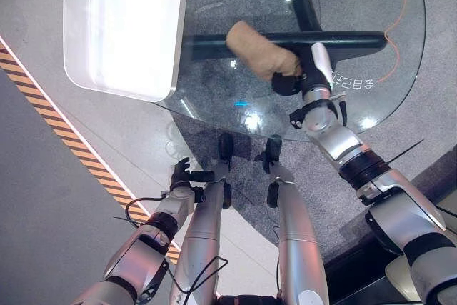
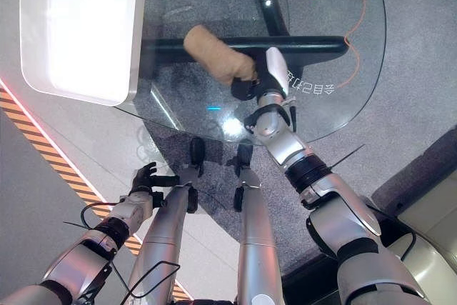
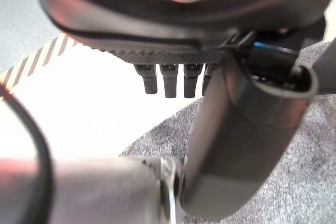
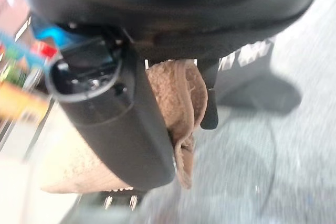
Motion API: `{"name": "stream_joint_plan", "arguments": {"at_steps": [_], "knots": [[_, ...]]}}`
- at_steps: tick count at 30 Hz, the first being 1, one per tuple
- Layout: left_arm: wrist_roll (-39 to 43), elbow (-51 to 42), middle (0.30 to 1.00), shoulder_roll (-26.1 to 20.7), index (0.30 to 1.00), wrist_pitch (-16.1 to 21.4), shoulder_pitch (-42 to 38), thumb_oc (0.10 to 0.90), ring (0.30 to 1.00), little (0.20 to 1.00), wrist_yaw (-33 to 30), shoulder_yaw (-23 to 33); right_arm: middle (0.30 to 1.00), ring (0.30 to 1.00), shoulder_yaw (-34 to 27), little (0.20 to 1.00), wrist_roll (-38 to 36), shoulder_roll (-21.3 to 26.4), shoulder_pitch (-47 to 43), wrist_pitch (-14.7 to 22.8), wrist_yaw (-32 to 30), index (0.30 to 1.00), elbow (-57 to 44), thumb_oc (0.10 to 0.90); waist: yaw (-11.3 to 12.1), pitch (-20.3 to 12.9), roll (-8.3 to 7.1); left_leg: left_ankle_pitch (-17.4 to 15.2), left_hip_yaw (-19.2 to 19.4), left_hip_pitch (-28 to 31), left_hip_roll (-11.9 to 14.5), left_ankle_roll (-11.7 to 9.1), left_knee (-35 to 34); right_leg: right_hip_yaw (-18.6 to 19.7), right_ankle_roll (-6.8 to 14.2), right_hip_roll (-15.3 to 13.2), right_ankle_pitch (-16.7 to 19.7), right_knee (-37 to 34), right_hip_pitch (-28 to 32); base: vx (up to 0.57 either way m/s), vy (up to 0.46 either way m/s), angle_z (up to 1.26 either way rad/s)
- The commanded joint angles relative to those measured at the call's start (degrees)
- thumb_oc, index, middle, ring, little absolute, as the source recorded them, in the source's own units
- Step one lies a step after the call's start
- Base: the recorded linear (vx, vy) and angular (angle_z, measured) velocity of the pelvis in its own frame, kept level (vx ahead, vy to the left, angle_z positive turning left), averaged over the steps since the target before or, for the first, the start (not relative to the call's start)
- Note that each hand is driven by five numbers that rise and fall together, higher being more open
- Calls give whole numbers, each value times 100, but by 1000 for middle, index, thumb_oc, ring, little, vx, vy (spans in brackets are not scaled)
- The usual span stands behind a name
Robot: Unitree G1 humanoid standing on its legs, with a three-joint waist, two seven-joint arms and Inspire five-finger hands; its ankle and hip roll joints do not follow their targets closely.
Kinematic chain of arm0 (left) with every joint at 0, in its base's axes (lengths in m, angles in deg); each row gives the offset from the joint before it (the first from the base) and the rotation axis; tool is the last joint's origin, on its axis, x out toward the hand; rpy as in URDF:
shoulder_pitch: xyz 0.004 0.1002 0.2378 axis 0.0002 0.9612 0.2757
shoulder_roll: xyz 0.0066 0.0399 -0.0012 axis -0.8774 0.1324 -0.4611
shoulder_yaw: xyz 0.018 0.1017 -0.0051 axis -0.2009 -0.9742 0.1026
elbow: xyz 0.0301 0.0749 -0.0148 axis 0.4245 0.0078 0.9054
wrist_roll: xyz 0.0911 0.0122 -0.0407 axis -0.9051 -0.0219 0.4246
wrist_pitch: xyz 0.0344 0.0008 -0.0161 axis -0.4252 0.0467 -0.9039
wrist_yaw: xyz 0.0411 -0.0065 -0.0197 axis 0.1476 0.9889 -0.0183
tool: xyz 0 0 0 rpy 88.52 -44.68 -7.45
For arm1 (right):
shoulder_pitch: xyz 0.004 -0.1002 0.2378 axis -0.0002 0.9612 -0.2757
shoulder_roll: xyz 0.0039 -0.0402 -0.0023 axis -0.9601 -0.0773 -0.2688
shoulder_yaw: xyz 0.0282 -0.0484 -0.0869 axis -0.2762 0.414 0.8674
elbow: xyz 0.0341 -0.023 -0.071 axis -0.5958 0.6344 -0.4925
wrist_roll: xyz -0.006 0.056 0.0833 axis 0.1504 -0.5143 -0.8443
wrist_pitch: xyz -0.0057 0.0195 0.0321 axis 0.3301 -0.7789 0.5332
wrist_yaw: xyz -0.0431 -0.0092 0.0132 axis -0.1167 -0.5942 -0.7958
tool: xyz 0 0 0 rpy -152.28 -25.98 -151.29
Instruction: Wipe the table with a cloth and put it in the basket.
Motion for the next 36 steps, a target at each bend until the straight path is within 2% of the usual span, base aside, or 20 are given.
{"name": "stream_joint_plan", "arguments": {"at_steps": [1, 7, 12, 15, 17, 26, 30, 34, 35, 36], "knots": [[-66, 181, 900, -10, 900, 51, 509, 800, 900, 900, -63, 227, 300, 300, -689, 200, -209, 905, -221, 433, -994, 300, -242, 100, -114, -126, 141, -515, -262, 192, -194, 99, 180, -230, 76, 264, 252, -142, 65, 2, -20, -10], [-80, 176, 900, -124, 900, 136, 612, 800, 900, 900, 33, 286, 300, 300, -1115, 200, -579, 1124, 55, 680, -1548, 300, -296, 100, -173, -126, 116, -575, -245, 250, -177, 106, 180, -197, 78, 269, 235, -181, 131, 2, -17, -14], [-70, 200, 900, -143, 900, 182, 642, 800, 900, 900, 63, 293, 300, 300, -1363, 200, -810, 1168, 201, 840, -1991, 300, -288, 100, -200, -126, 132, -586, -226, 254, -172, 111, 161, -184, 67, 258, 230, -217, 134, 0, 0, -2], [-49, 224, 900, -140, 900, 202, 633, 800, 900, 900, 83, 302, 300, 300, -1549, 200, -1041, 1139, 292, 1063, -2260, 300, -222, 100, -217, -126, 144, -609, -216, 244, -164, 108, 173, -174, 65, 253, 213, -204, 121, 0, 0, 0], [-50, 232, 900, -123, 900, 210, 638, 800, 900, 900, 90, 313, 300, 300, -1645, 200, -1055, 1116, 352, 1142, -2264, 300, -200, 100, -225, -126, 153, -617, -215, 238, -170, 112, 181, -167, 62, 256, 204, -194, 113, 0, 0, 0], [-62, 228, 900, -66, 900, 156, 542, 800, 900, 900, 75, 320, 300, 300, -1455, 200, -840, 1068, 162, 1024, -1812, 300, -371, 100, -205, -126, 164, -598, -232, 206, -194, 100, 181, -169, 48, 233, 193, -233, 106, 1, 6, -3], [-56, 251, 900, -7, 900, 41, 448, 800, 900, 900, 17, 313, 300, 300, -1176, 200, -532, 888, -12, 781, -1194, 300, -520, 100, -179, -126, 162, -567, -243, 194, -210, 91, 162, -178, 46, 235, 183, -230, 90, 0, 0, 0], [-73, 263, 900, 31, 900, 62, 409, 800, 900, 900, 26, 317, 300, 300, -954, 200, -362, 738, -90, 723, -714, 300, -599, 100, -152, -126, 179, -532, -244, 199, -219, 82, 121, -197, 30, 223, 174, -248, 92, 0, 0, 0], [-96, 265, 900, 83, 900, 90, 376, 800, 900, 900, -9, 308, 300, 300, -800, 200, -189, 599, -84, 747, -289, 300, -676, 100, -140, -126, 190, -517, -250, 195, -228, 78, 103, -200, 27, 220, 159, -237, 78, 0, 0, 0], [-96, 262, 900, 84, 900, 89, 372, 800, 900, 900, -11, 305, 300, 300, -771, 200, -147, 566, -75, 727, -229, 300, -704, 100, -137, -126, 193, -512, -249, 195, -227, 77, 97, -203, 25, 218, 154, -234, 78, 0, 0, 0]]}}
